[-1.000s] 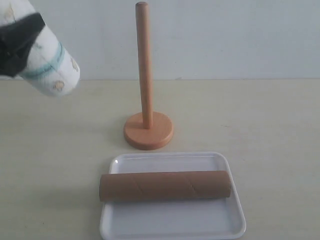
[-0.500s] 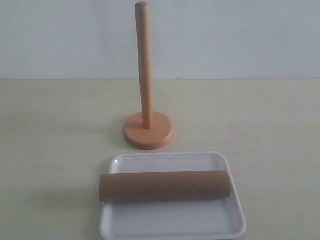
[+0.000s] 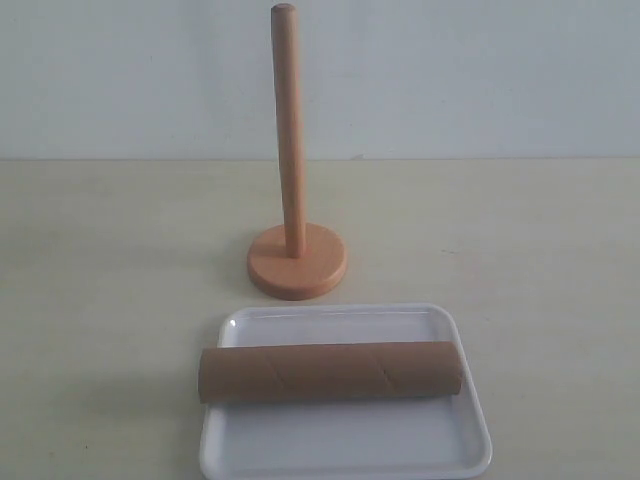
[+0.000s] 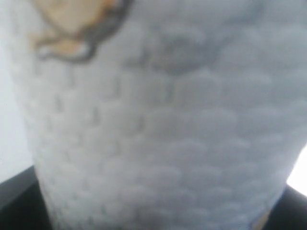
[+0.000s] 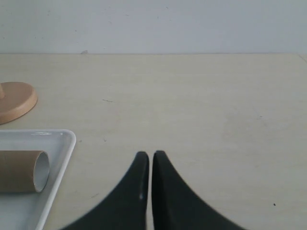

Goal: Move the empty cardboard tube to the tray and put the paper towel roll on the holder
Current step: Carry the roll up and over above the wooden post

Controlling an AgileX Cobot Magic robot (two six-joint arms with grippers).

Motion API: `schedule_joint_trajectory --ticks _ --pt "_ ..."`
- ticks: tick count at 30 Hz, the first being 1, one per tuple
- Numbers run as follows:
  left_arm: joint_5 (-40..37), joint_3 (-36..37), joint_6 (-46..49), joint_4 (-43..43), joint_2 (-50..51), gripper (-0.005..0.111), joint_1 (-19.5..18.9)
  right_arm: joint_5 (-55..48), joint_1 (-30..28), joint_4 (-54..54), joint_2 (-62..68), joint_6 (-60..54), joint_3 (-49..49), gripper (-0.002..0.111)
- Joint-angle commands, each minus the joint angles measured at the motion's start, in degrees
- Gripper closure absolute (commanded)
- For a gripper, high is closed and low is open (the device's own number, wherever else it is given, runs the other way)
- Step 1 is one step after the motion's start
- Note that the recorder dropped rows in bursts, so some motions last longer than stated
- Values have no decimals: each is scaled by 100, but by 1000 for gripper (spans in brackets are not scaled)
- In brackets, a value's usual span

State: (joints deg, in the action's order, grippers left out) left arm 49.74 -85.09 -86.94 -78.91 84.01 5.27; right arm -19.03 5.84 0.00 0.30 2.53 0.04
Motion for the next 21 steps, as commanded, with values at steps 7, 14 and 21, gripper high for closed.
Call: schedule_joint_trajectory --ticks 7,14,21 --pt "142 -110 441 58 45 103 372 56 -15 -48 -30 -11 -4 106" --pt "104 -396 316 5 526 103 480 33 -15 -48 -30 -11 -4 106" --pt "-547 -854 606 -320 929 103 1054 33 -15 -48 -30 -11 -4 106"
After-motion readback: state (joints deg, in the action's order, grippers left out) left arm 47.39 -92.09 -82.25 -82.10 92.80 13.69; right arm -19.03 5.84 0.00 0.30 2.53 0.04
